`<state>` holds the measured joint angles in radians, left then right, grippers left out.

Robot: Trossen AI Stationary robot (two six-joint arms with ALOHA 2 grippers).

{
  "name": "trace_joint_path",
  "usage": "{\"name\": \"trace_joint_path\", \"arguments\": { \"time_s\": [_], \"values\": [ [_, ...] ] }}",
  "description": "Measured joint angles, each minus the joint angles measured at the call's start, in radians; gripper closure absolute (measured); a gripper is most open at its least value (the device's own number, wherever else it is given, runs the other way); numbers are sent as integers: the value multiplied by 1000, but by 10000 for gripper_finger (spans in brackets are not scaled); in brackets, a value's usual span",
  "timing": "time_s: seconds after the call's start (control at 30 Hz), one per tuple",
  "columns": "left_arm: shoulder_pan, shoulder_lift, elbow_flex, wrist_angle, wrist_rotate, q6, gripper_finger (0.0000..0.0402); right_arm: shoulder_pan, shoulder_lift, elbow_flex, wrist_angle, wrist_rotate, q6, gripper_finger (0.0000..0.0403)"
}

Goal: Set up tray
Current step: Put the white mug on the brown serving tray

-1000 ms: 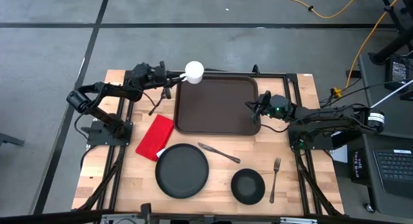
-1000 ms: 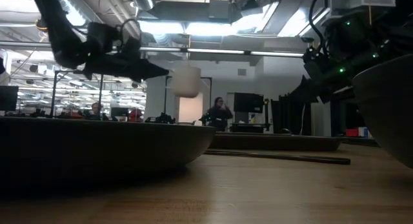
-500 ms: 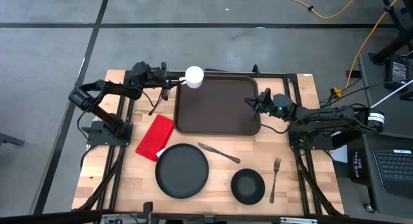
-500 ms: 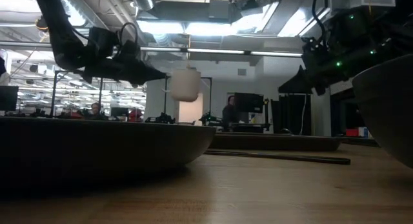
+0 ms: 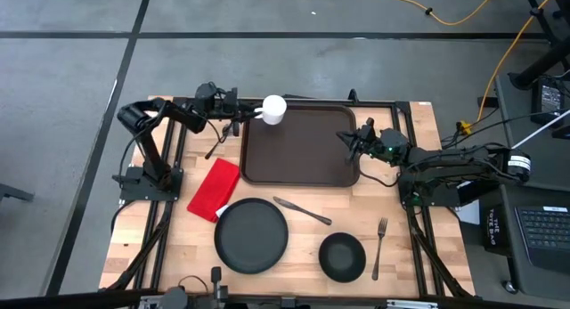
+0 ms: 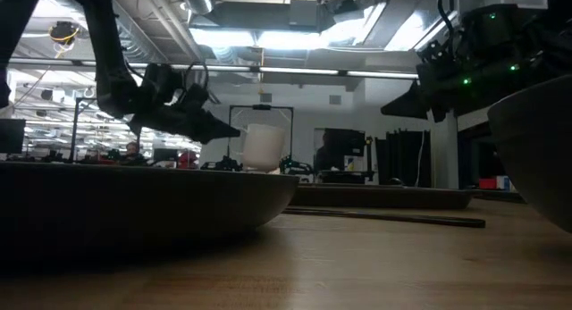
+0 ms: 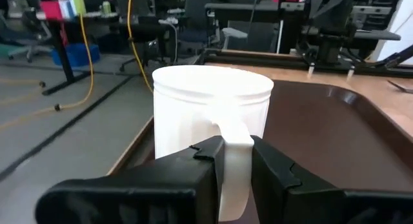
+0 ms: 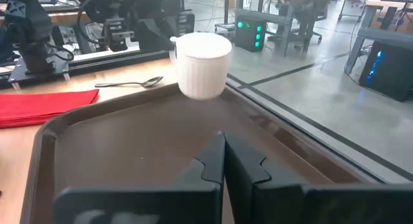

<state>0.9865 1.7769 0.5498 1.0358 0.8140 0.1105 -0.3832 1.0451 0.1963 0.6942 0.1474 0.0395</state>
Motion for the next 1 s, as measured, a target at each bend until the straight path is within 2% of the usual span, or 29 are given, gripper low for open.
{"name": "trace_joint_path", "arguments": {
  "time_s": [0.57, 1.0],
  "values": [
    [40, 14, -22, 22, 30, -46, 356, 0, 0, 0, -26, 0, 3, 392],
    [39, 94, -23, 71, 14, -39, 357, 0, 0, 0, -26, -1, 4, 392]
  ]
}}
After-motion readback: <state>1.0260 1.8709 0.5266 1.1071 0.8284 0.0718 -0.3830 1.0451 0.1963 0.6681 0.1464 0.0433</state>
